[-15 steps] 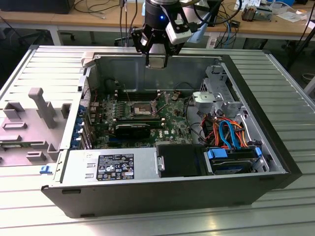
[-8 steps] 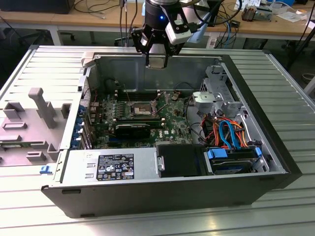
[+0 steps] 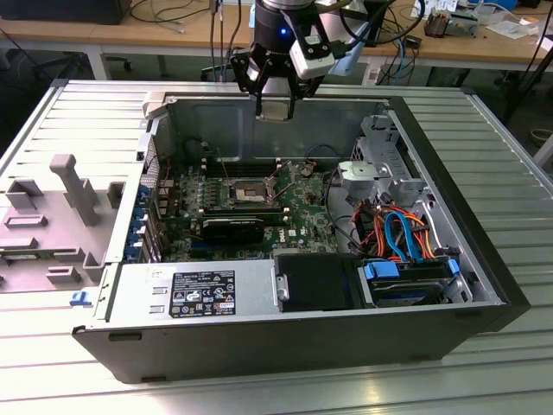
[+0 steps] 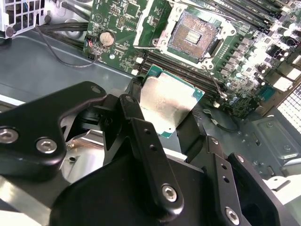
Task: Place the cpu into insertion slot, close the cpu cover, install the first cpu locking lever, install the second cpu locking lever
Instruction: 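Place the cpu into insertion slot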
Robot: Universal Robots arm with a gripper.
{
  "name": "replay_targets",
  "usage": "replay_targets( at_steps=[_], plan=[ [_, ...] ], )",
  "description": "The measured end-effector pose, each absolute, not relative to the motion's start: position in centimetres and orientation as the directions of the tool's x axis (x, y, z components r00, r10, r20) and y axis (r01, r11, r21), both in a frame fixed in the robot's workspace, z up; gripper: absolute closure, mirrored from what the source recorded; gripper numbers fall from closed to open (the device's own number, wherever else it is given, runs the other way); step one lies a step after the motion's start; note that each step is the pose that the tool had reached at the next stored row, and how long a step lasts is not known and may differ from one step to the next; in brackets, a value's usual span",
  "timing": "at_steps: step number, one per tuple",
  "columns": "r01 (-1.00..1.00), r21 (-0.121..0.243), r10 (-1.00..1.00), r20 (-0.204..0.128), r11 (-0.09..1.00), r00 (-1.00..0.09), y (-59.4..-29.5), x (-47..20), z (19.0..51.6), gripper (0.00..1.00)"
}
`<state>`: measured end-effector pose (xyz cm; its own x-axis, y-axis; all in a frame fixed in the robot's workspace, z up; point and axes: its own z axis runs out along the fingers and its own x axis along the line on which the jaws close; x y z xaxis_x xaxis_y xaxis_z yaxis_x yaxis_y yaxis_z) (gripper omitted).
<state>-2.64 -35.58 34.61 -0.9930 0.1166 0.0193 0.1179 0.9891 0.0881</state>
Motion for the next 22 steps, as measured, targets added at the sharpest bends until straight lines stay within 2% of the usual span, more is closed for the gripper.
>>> replay_targets(
  at_steps=[22],
  plan=[
    [0.145,0.088,0.144,0.019,0.986,-0.989,-35.58,-2.64,34.48,0.45]
  ],
)
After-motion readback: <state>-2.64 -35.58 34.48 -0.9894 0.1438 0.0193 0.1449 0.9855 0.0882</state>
